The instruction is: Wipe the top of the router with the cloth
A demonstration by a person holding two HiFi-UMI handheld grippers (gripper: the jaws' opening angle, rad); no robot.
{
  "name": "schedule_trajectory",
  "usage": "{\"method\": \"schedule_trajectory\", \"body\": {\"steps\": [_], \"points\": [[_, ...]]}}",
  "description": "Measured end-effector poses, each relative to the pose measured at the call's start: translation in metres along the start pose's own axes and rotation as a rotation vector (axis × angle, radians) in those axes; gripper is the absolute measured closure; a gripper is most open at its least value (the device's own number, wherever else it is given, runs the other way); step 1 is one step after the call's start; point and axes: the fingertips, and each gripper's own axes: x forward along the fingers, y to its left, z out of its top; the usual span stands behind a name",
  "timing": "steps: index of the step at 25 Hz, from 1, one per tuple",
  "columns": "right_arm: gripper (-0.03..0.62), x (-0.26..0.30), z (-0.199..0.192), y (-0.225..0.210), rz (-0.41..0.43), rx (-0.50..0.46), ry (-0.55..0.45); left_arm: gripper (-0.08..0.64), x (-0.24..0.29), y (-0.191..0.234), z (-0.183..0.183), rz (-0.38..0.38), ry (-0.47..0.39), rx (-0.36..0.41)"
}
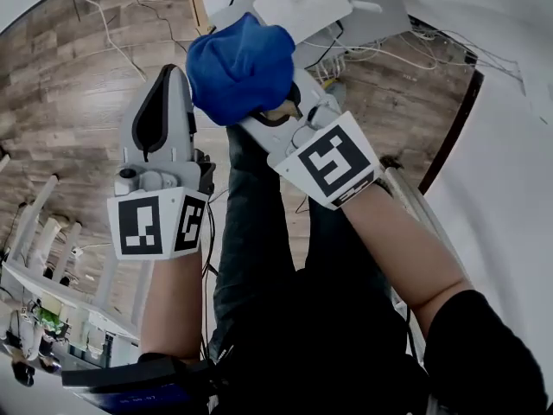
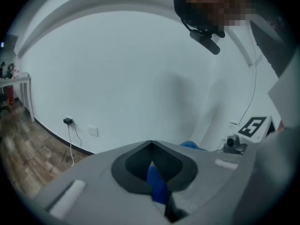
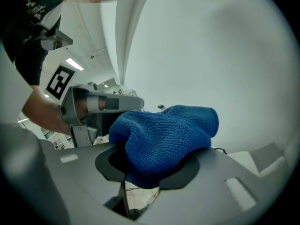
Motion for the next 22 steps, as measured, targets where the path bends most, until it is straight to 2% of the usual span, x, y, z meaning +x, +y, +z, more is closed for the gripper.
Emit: {"method": "schedule_trajectory", "body": {"steps": [2,6,9,12,17,22], "points": [[0.434,0.020,-0.019,0.013,0.017,0.023,0.001,0.558,0.001,0.013,-0.007,-0.012,0.017,0.040],[0.434,0.054,-0.087,-0.002,-0.028,0.108,0.039,0.558,0.030,0.020,-0.068,-0.066,0.107,0.067],[0.434,0.062,-0.133,-0.029,-0.091,0.136,0.067,0.559,0.051,0.009,-0.118,-0.096,0.153,0.046],[0.434,0.063,-0.163,-0.050,-0.144,0.108,0.091,0.558,0.062,-0.002,-0.155,-0.112,0.171,0.012],[0.434,0.067,-0.183,-0.060,-0.133,0.090,0.093,0.560,0.072,-0.014,-0.184,-0.110,0.179,-0.028],[0.434,0.049,-0.157,-0.053,-0.122,0.066,0.083,0.558,0.072,-0.024,-0.163,-0.116,0.174,-0.011]]}}
